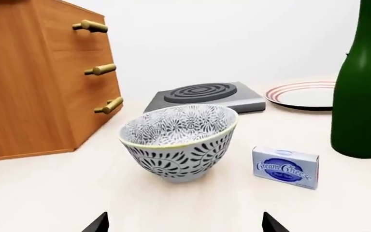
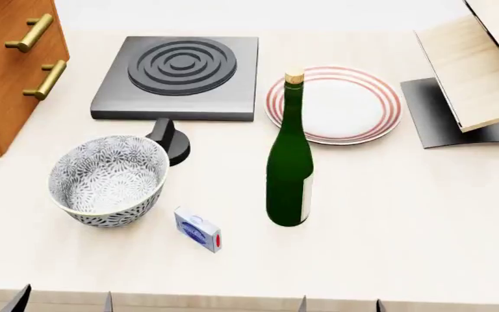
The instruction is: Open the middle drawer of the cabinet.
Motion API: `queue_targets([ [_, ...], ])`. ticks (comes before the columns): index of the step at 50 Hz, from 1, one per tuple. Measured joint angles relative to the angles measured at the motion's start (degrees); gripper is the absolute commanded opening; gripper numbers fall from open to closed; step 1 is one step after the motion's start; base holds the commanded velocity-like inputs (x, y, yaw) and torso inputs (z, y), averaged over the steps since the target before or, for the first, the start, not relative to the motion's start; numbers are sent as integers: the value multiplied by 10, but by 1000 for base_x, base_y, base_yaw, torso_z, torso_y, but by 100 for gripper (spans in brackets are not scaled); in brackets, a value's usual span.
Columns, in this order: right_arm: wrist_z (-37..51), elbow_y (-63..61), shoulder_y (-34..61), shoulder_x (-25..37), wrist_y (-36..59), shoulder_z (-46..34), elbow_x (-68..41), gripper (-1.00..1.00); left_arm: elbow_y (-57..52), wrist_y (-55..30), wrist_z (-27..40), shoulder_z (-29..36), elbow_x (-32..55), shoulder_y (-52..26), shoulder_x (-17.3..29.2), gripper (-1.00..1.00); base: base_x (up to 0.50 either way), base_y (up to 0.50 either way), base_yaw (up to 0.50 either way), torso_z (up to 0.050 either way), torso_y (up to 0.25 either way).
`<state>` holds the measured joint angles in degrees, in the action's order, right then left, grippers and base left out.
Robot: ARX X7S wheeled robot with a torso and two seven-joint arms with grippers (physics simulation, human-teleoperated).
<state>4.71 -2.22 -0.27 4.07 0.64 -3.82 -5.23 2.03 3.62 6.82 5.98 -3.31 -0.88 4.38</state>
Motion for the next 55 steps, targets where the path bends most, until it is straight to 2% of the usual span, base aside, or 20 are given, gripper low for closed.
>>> queue_targets([
  [8,16,-42,0,9,12,-9,4,100,-21,11,18,12,-18,3,11,100,0,0,0,0,0],
  [14,29,-108,0,17,37,-13,8,100,-75,-2,24,18,-24,8,17,100,0,0,0,0,0],
  [39,64,-477,69,49,267,-40,31,100,-438,-230,18,18,17,-28,26,100,0,0,0,0,0],
  [45,29,-524,83,21,281,-46,79,100,-515,-284,27,18,40,-43,34,100,0,0,0,0,0],
  [47,17,-534,86,12,280,-48,94,100,-533,-289,62,29,75,-53,66,100,0,0,0,0,0],
  [49,8,-543,88,4,278,-49,106,100,-548,-279,122,58,120,-73,121,100,0,0,0,0,0],
  [55,-11,-560,91,-11,268,-50,130,100,-579,-227,319,187,220,-166,284,100,0,0,0,0,0],
])
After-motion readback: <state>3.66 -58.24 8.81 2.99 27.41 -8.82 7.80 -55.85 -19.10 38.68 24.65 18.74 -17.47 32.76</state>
